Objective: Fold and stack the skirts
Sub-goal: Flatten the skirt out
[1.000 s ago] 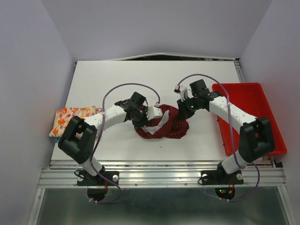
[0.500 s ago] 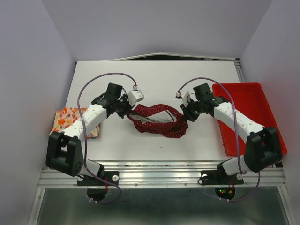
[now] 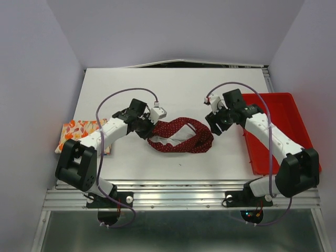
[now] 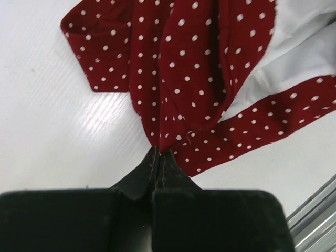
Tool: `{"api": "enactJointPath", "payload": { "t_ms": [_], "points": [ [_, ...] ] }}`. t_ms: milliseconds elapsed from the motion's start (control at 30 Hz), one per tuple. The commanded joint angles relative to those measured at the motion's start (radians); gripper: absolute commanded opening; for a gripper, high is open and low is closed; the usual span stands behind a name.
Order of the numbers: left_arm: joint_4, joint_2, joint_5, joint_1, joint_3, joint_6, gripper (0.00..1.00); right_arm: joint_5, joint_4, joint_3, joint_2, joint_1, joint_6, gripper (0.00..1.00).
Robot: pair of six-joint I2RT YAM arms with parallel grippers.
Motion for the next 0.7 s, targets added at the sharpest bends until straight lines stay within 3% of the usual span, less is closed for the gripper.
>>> {"api": "enactJointPath", "payload": {
  "t_ms": [0,133,300,667],
  "points": [
    [0.055,-0.031,-0.029,-0.063,-0.001,-0.069,0.00,-0.018,-0.053,0.182,0.015,-0.007,0.154,0.67],
    [0.067,-0.041,-0.028,-0.083,-0.006,-0.102,0.00,-0.165,-0.108,0.339,0.121,-0.007,0.268,0.60],
    [0.078,-0.050,-0.032,-0.083,-0.004,-0.115,0.00,-0.319,-0.119,0.417,0.256,-0.007,0.387,0.47],
    [0.081,-0.070,-0.054,-0.083,-0.024,-0.118,0.00,-0.262,-0.162,0.427,0.354,0.093,0.401,0.47]
  ]
}}
